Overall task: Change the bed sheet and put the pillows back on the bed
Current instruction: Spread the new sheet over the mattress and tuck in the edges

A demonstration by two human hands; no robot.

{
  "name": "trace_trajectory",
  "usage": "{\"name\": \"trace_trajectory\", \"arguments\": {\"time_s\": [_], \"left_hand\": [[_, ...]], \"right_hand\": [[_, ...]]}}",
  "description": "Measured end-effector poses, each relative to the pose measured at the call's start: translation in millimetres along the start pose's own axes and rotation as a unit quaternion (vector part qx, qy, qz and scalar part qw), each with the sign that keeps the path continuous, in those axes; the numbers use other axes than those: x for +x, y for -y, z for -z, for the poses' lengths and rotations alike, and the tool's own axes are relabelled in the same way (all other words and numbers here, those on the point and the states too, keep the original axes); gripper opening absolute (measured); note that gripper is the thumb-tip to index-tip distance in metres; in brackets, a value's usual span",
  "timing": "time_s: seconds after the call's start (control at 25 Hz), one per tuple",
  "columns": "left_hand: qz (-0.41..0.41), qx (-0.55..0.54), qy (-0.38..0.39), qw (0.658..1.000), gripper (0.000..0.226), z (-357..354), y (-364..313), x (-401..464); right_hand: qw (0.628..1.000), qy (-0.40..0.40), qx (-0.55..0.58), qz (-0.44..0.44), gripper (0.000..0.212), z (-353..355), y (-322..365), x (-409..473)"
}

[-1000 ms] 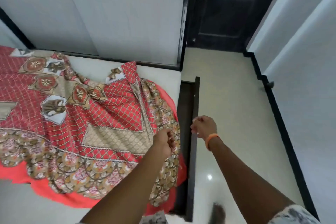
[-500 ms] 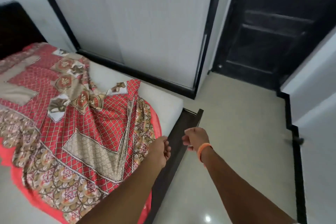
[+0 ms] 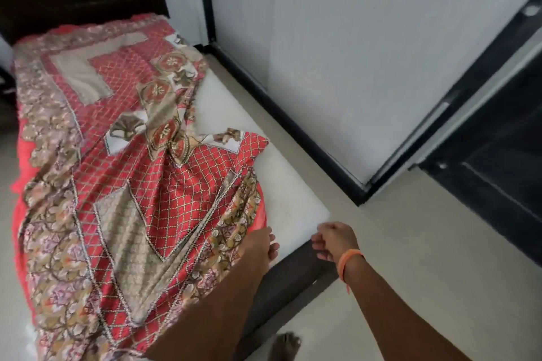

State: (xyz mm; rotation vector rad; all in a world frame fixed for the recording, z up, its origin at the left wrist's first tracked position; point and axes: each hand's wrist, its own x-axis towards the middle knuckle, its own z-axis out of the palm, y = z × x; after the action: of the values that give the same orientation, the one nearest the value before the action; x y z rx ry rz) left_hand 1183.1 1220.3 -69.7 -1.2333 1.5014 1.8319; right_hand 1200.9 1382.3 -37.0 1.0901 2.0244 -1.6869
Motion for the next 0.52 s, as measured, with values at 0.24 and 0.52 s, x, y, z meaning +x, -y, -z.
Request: {"name": "trace_trajectory", "arguments": {"time_s": [0.24, 0.52], "left_hand": [[-0.099, 0.197, -0.140, 0.965, 0.027, -69.4, -26.6, 102.8], [-0.160, 0.416, -0.361, 0.819, 0.055, -126.9, -50.3, 264.3]], "right_hand": [[0.987, 0.122, -0.103, 0.023, 0.011, -39.2, 43.1, 159.1], [0.955, 0.233, -0.164, 0.078, 0.005, -98.8, 6.5, 339.2]]}}
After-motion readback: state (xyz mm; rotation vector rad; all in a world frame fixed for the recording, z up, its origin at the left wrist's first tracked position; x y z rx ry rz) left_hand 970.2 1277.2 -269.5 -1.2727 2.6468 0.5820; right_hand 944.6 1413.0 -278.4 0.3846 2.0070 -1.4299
